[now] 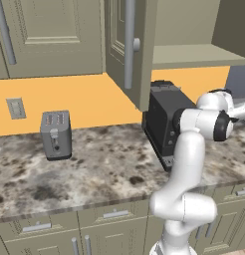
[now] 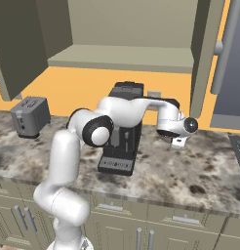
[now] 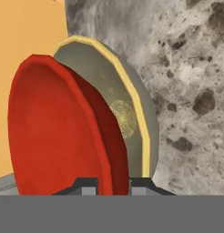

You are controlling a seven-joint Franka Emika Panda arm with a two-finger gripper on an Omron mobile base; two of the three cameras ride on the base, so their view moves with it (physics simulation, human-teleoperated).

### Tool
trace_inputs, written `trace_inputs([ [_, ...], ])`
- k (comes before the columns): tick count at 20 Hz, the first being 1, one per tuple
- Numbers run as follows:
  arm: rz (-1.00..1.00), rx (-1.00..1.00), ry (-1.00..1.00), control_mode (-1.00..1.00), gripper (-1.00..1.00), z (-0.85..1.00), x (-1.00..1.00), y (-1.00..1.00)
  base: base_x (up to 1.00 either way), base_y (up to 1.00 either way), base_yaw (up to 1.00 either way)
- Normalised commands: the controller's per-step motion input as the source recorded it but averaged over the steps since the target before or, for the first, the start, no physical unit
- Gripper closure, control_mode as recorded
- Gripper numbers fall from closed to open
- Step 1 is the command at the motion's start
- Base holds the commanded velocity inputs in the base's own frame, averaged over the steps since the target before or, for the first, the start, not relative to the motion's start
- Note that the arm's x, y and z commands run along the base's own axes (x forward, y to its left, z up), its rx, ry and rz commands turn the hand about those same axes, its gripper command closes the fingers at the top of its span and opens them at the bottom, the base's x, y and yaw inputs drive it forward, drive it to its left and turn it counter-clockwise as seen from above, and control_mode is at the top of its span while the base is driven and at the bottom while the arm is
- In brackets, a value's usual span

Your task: Pick up the bowls on the counter and stack them on top of one another in the open cabinet. Place the smaller bowl on top of the larger bowl.

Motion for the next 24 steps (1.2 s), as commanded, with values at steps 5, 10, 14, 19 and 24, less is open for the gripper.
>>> trace_inputs([
  [5, 0.00, 0.00, 0.01, -1.00, 1.00, -0.19, 0.22, 0.13, 0.00, 0.00, 0.00],
  [10, 0.00, 0.00, 0.00, -1.00, 1.00, -0.24, 0.24, 0.08, 0.00, 0.00, 0.00],
  [14, 0.00, 0.00, 0.00, -1.00, 1.00, -0.25, 0.24, 0.01, 0.00, 0.00, 0.00],
  [19, 0.00, 0.00, 0.00, -1.00, -1.00, -0.23, 0.19, 0.00, 0.00, 0.00, 0.00],
  [24, 0.00, 0.00, 0.01, -1.00, -1.00, -0.18, 0.15, 0.00, 0.00, 0.00, 0.00],
])
